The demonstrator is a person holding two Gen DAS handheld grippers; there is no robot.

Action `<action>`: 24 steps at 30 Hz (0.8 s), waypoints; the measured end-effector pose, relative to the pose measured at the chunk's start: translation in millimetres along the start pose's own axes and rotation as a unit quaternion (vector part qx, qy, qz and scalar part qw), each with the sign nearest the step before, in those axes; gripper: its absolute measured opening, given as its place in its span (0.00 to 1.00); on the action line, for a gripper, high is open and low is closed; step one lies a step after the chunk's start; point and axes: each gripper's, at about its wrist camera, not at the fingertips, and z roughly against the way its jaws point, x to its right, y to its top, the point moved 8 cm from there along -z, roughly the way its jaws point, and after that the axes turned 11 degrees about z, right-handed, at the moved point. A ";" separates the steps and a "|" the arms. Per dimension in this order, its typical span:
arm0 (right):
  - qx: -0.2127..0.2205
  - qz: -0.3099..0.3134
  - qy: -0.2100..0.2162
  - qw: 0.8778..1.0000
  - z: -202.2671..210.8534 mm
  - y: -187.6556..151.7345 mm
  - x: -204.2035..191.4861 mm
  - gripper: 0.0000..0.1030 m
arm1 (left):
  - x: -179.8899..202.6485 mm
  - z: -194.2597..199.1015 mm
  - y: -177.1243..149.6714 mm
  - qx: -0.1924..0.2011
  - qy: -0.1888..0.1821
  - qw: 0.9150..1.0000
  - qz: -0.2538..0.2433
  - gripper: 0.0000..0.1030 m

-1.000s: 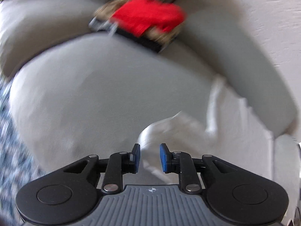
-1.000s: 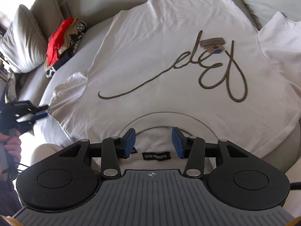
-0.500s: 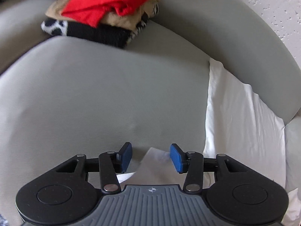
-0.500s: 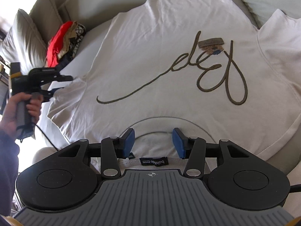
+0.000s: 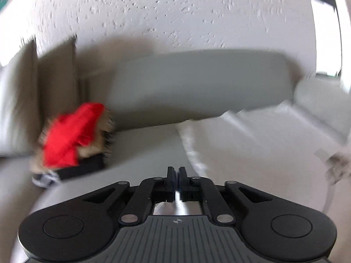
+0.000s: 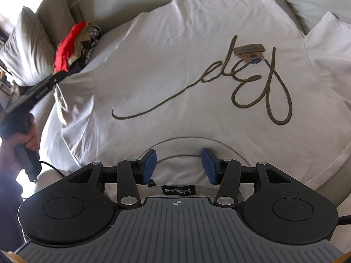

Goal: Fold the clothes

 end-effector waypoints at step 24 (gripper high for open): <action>0.002 -0.030 0.010 0.999 9.1 -3.1 -1.1 0.54 | -100.5 -5.4 -68.1 -0.201 0.022 0.874 0.442 0.13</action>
